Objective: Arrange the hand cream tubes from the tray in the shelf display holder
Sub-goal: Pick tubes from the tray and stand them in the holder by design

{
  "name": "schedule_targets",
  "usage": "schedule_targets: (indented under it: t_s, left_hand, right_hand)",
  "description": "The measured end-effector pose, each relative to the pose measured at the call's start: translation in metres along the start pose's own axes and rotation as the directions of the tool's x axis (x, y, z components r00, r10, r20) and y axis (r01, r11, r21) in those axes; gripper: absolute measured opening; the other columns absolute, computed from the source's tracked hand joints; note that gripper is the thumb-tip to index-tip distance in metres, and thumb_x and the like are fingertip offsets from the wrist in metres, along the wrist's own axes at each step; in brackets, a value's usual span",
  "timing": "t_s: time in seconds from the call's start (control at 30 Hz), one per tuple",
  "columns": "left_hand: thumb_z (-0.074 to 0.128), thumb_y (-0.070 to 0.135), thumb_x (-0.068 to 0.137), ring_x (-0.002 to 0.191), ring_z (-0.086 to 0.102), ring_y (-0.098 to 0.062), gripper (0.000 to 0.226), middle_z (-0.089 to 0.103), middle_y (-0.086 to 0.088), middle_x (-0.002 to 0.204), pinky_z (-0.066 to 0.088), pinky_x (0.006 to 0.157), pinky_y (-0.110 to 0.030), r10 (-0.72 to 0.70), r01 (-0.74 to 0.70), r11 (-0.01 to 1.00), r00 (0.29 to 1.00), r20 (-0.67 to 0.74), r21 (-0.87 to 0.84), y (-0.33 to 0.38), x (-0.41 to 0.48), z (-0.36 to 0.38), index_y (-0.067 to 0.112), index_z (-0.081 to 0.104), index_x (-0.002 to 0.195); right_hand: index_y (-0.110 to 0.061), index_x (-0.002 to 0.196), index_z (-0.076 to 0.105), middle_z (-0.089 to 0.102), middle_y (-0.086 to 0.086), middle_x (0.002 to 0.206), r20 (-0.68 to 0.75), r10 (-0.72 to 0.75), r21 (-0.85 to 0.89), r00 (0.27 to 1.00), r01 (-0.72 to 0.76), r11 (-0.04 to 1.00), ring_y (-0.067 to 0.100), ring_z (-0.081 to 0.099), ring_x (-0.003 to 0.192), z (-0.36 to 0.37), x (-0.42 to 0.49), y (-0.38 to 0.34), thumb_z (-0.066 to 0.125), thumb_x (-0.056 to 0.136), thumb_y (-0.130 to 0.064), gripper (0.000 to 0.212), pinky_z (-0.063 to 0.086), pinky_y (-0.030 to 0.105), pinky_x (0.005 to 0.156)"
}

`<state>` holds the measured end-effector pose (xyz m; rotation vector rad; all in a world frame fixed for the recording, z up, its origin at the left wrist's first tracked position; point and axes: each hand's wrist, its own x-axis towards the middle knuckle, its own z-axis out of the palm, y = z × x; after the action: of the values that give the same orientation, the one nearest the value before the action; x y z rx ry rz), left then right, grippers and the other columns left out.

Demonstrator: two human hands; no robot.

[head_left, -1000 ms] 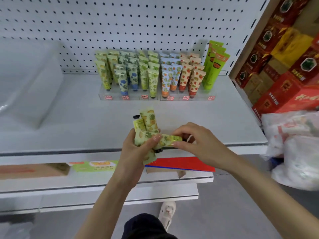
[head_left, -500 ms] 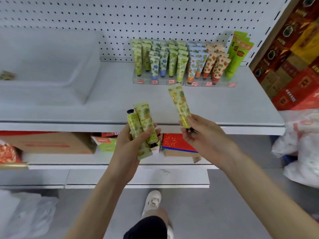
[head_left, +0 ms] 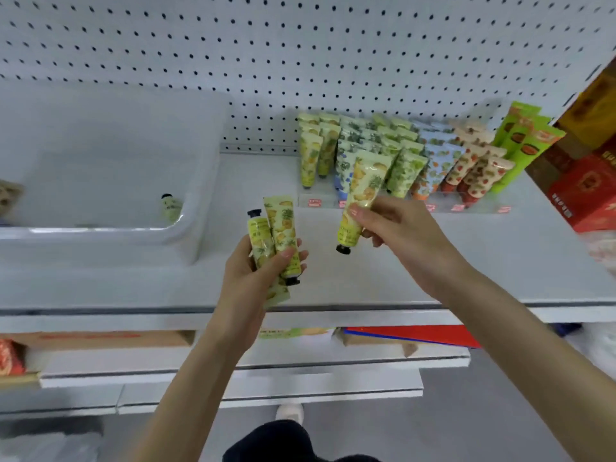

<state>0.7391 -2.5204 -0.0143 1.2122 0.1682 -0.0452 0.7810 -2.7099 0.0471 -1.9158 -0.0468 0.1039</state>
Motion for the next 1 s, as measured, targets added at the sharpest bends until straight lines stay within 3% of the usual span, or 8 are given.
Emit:
schedule_targets:
  t_s: [0.17,0.3,0.43,0.67,0.77,0.9,0.97,1.0]
  left_hand:
    - [0.062,0.004,0.088,0.097,0.07,-0.027,0.031,0.072,-0.011,0.106,0.057,0.081,-0.041,-0.024,0.023,0.998,1.0,0.018,0.059,-0.006,0.052,-0.02,0.005,0.055,0.118]
    - [0.062,0.002,0.089,0.096,0.071,-0.028,0.031,0.07,-0.015,0.107,0.057,0.083,-0.044,-0.042,0.037,0.996,0.998,0.055,0.086,-0.01,0.08,-0.024,0.002,0.053,0.118]
    - [0.063,0.002,0.089,0.094,0.071,-0.025,0.031,0.069,-0.013,0.109,0.056,0.082,-0.04,-0.066,0.061,0.994,0.997,0.05,0.095,-0.017,0.096,-0.028,0.002,0.052,0.118]
    - [0.059,-0.001,0.09,0.096,0.071,-0.026,0.031,0.068,-0.015,0.112,0.058,0.08,-0.037,-0.058,0.054,0.998,0.995,0.082,0.043,-0.021,0.101,-0.034,0.004,0.051,0.12]
    - [0.059,-0.002,0.09,0.096,0.071,-0.027,0.031,0.067,-0.017,0.114,0.058,0.082,-0.037,-0.048,0.044,0.998,0.993,0.105,0.045,-0.023,0.1,-0.033,0.005,0.05,0.119]
    - [0.058,-0.004,0.09,0.095,0.071,-0.027,0.034,0.066,-0.019,0.113,0.058,0.081,-0.038,-0.03,0.026,0.999,0.996,0.088,0.043,-0.024,0.1,-0.032,0.001,0.048,0.122]
    - [0.059,-0.004,0.09,0.095,0.071,-0.027,0.036,0.066,-0.019,0.113,0.058,0.081,-0.038,-0.023,0.019,0.999,0.997,0.08,0.044,-0.024,0.1,-0.031,0.0,0.047,0.123]
    - [0.059,-0.004,0.089,0.095,0.071,-0.027,0.037,0.066,-0.019,0.113,0.058,0.081,-0.038,-0.02,0.016,0.999,0.997,0.075,0.043,-0.024,0.1,-0.031,-0.001,0.046,0.124]
  right_hand:
    - [0.002,0.1,0.054,0.068,0.01,0.085,-0.098,-0.079,-0.203,0.992,0.058,0.977,0.019,0.068,0.063,0.019,0.033,0.007,0.073,0.08,-0.015,0.032,0.057,0.033,0.055]
    - [-0.004,0.098,0.06,0.071,0.009,0.086,-0.074,-0.012,-0.304,0.997,-0.011,0.952,0.014,0.07,0.067,0.022,0.044,0.017,0.071,0.083,-0.019,0.024,0.059,0.034,0.065]
    - [-0.013,0.1,0.058,0.071,0.003,0.079,-0.008,-0.037,-0.508,0.999,0.028,0.861,0.009,0.069,0.065,0.019,0.052,0.021,0.069,0.084,-0.023,0.022,0.058,0.038,0.071]
    - [-0.013,0.092,0.06,0.072,-0.001,0.077,0.03,-0.043,-0.596,0.999,0.052,0.801,0.003,0.068,0.062,0.005,0.054,0.01,0.068,0.085,-0.024,0.015,0.056,0.025,0.068]
    - [-0.01,0.087,0.068,0.069,-0.008,0.073,0.093,-0.077,-0.687,0.993,0.12,0.717,-0.002,0.066,0.067,-0.003,0.053,0.001,0.065,0.086,-0.029,0.019,0.051,0.015,0.067]
    - [-0.016,0.081,0.067,0.068,-0.01,0.068,0.205,-0.076,-0.749,0.976,0.207,0.629,-0.006,0.064,0.065,-0.012,0.053,-0.012,0.072,0.081,-0.024,0.01,0.048,0.008,0.064]
    - [-0.016,0.079,0.067,0.067,-0.012,0.066,0.266,-0.046,-0.814,0.963,0.25,0.525,-0.001,0.065,0.063,-0.013,0.055,-0.018,0.072,0.08,-0.026,0.011,0.048,0.011,0.066]
    - [-0.018,0.079,0.068,0.067,-0.012,0.065,0.286,-0.025,-0.844,0.958,0.264,0.466,0.002,0.065,0.063,-0.014,0.057,-0.023,0.072,0.081,-0.027,0.01,0.051,0.02,0.07]
